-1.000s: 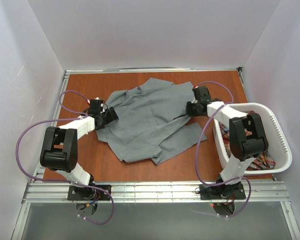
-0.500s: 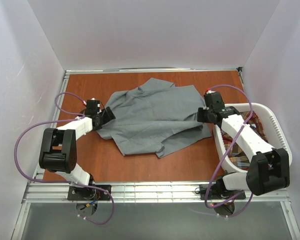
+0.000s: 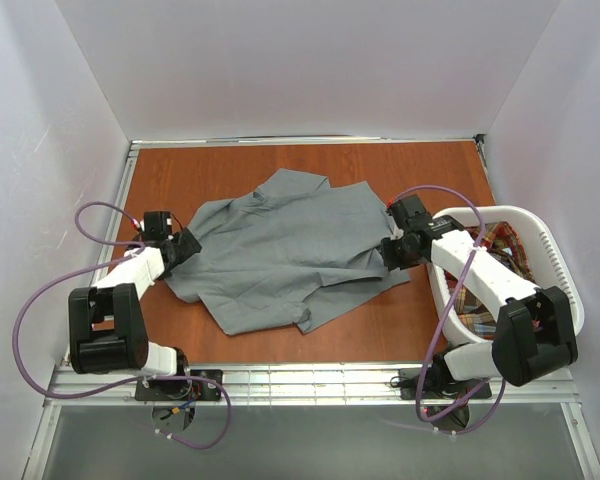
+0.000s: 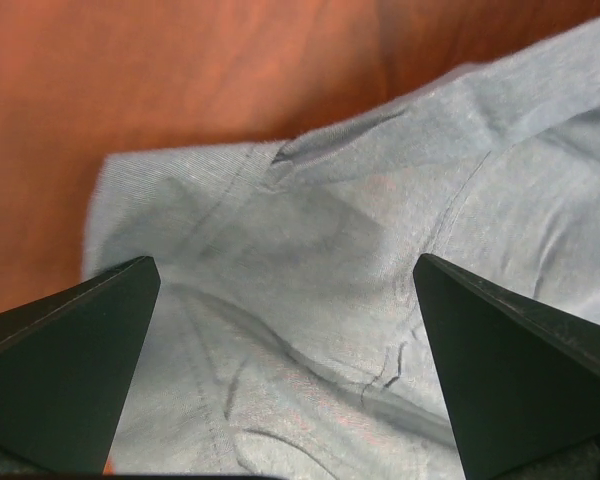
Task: Fold and stack the long sleeve shirts
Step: Flatten the shirt out
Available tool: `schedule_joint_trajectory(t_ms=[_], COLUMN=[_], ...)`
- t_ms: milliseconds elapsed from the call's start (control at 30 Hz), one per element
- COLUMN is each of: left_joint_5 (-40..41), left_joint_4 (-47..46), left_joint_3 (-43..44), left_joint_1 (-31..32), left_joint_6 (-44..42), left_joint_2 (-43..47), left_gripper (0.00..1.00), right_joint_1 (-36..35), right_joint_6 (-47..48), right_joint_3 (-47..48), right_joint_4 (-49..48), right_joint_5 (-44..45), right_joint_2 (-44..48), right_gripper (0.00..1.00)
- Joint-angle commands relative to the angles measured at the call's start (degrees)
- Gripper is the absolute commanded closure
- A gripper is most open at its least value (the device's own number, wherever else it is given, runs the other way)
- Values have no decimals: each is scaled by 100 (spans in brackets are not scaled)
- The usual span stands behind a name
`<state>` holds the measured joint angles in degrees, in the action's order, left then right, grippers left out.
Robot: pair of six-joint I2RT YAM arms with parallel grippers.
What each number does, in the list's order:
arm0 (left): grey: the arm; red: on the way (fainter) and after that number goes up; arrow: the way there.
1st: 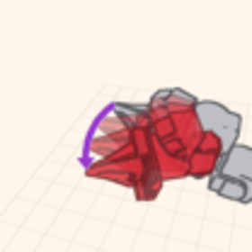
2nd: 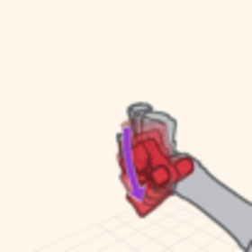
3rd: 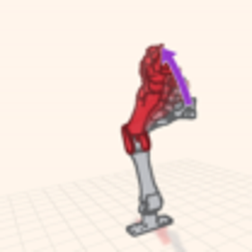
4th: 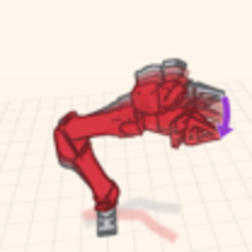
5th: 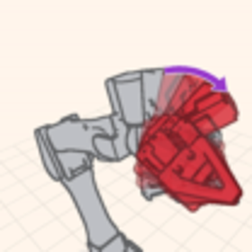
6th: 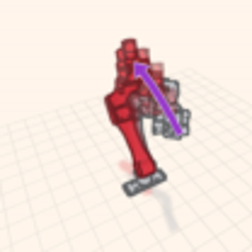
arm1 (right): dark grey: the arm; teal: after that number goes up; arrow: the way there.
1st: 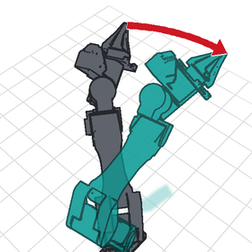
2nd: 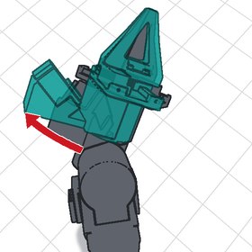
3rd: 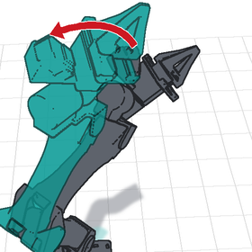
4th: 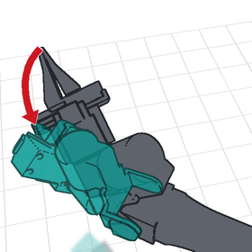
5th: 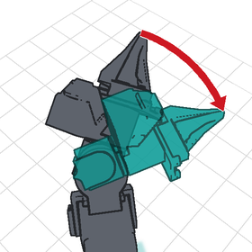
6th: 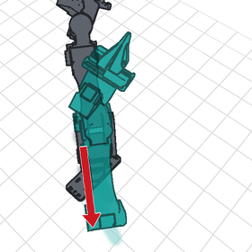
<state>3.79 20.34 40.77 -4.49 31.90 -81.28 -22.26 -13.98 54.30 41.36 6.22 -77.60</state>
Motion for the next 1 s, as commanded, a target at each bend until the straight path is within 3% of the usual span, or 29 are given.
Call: schedule_joint_trajectory(t_ms=[0, 133, 200, 267, 533, 767, 967], left_joint_5=[272, -770, -1055, -1266, -784, -564, -450], left_joint_4=[242, 138, -55, -214, -565, -1032, -1146], left_joint_3=[482, 923, 1064, 1266, 2355, 4101, 4983], left_joint_1=[-96, 166, 369, 1071, 2732, 2822, 2831], left_joint_6=[-429, -702, -973, -1229, -2668, -3111, -3303], left_joint_2=[489, 885, 929, 816, -1126, -3006, -4193], left_gripper=[2, 2, 2, 2, 2, 2, 7], right_joint_1=[-287, -314, -305, -296, -217, -542, -1122], right_joint_6=[404, 475, 501, 562, 546, 343, 334], right_joint_3=[492, 1064, 1214, 1450, 2014, 1215, 1012], right_joint_4=[653, 444, 233, -58, -708, -1165, -1289], right_joint_5=[30, -174, -69, -42, -480, -877, -754], right_joint_2=[96, 35, -88, -403, -1397, -1144, -1011], right_gripper=[64, 48, 47, 47, 48, 49, 48])
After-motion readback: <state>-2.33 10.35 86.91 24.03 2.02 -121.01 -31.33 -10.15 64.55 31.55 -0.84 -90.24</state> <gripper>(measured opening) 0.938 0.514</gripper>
